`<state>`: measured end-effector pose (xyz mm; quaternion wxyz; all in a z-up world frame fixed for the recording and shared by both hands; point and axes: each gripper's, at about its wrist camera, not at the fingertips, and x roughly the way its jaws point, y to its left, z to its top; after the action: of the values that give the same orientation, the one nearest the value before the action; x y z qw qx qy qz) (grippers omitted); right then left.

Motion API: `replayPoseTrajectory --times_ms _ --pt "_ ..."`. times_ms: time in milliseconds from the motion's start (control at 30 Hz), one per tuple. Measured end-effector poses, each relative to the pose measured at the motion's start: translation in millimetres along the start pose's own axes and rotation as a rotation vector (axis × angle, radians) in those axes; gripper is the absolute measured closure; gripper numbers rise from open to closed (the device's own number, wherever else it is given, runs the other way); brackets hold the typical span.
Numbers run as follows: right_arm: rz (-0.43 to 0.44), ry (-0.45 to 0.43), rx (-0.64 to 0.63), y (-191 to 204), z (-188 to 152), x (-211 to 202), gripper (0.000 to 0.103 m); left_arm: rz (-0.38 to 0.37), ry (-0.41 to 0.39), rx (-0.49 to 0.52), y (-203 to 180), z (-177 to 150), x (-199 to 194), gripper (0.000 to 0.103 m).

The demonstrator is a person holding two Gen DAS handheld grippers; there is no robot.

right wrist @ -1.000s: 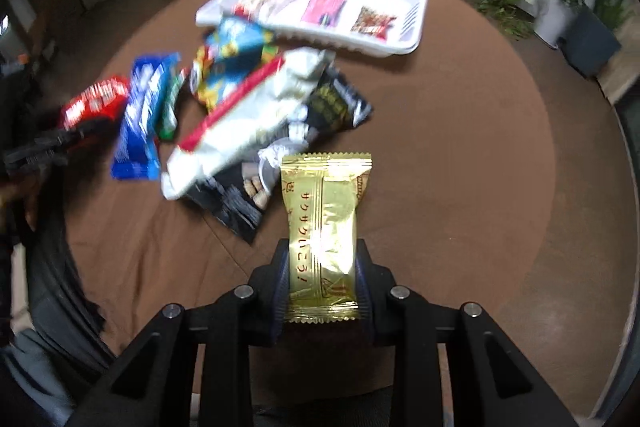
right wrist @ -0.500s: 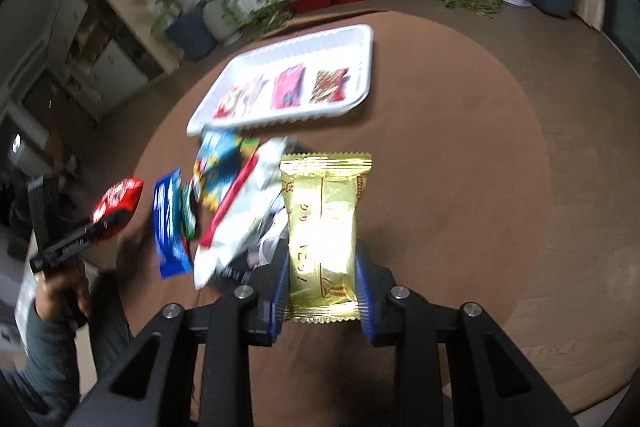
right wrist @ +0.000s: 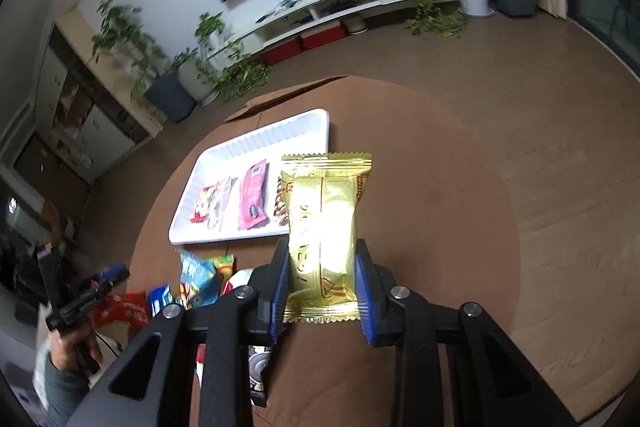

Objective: Organize snacks
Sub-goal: 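Lift both packets and carry them over the white tray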

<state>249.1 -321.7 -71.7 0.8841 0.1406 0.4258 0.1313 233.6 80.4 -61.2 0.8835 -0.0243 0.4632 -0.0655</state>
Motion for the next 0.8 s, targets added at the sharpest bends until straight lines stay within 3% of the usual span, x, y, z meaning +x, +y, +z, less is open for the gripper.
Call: replayPoseTrajectory --times_ms 33,100,267,333,467,533,667,800 --pt "0.003 0.009 -0.002 1 -3 3 0.071 0.006 0.008 -0.004 3 -4 1 0.071" --pt "0.015 0.03 0.002 2 -11 11 0.071 0.012 0.034 -0.013 6 -18 3 0.042" --pt "0.035 0.059 0.004 3 -25 19 0.071 0.024 0.117 -0.015 9 -56 7 0.027" --pt "0.039 0.063 -0.002 5 -27 19 0.071 0.032 0.187 0.034 5 -66 16 0.027" --pt "0.047 0.059 -0.013 8 -29 14 0.071 0.025 0.254 0.13 -4 -77 19 0.028" --pt "0.044 0.058 -0.022 10 -31 12 0.071 0.024 0.258 0.158 -7 -79 16 0.042" --pt "0.039 0.059 -0.027 12 -32 11 0.071 0.027 0.217 0.194 -9 -77 14 0.053" --pt "0.042 0.065 -0.031 14 -37 11 0.071 -0.019 0.133 0.113 2 -74 5 0.061"
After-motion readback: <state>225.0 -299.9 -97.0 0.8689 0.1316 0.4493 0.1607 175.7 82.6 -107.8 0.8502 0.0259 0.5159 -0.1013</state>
